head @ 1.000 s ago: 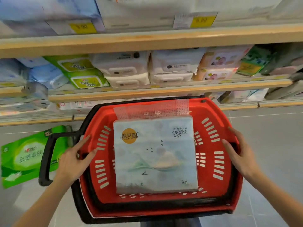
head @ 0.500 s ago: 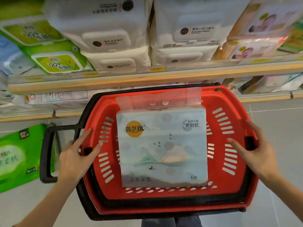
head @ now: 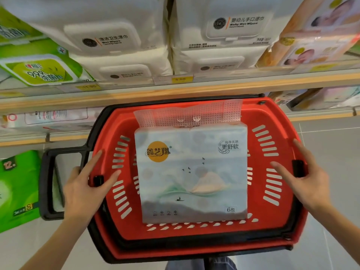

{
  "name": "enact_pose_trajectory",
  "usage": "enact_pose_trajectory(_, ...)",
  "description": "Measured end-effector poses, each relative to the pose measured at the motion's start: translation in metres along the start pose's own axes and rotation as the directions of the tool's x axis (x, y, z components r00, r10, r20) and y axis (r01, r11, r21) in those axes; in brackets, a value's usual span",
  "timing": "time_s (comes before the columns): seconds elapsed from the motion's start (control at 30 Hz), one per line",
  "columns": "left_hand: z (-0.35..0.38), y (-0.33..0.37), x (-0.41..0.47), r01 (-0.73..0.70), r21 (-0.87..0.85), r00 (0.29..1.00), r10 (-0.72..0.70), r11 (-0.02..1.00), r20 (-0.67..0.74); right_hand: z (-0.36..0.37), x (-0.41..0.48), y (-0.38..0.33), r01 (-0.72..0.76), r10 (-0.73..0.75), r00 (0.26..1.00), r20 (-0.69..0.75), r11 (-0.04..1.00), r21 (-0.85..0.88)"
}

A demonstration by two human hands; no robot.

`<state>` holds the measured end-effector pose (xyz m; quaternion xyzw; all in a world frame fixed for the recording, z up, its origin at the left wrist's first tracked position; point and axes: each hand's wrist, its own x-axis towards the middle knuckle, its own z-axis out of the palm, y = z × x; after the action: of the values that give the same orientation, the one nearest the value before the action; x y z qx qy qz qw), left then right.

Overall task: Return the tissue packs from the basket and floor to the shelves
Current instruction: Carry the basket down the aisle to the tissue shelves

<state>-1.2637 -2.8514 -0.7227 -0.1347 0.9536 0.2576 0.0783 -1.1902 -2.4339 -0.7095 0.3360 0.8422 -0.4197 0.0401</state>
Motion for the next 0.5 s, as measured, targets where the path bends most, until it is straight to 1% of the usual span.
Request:
enact_pose_trajectory(0.13,-0.001,0.001,0.0,0.013,0.012,0.999,-0.014,1.0,0.04,-0.001,0.001,0.003,0.002,-0.002,1.0,-0.008,0.999,-0.053)
enact_pose_trajectory(0.27,-0.006,0.005,-0.005,0.043,0.026,0.992,-0.046,0.999,0.12,-0.002,0.003,0.009,0.03,-0.027,0.999,0.017,0.986,-0.165)
enact_pose_trajectory(0.37,-0.012,0.009,-0.01,0.045,0.026,0.978,-0.049,0.999,0.203,-0.007,0.006,0.013,0.02,0.005,0.995,0.099,0.968,-0.25)
enact_pose_trajectory(0.5,-0.017,0.01,-0.01,0.063,0.02,0.948,-0.066,0.998,0.311,-0.017,0.008,0.015,-0.01,0.085,0.971,0.222,0.947,-0.32)
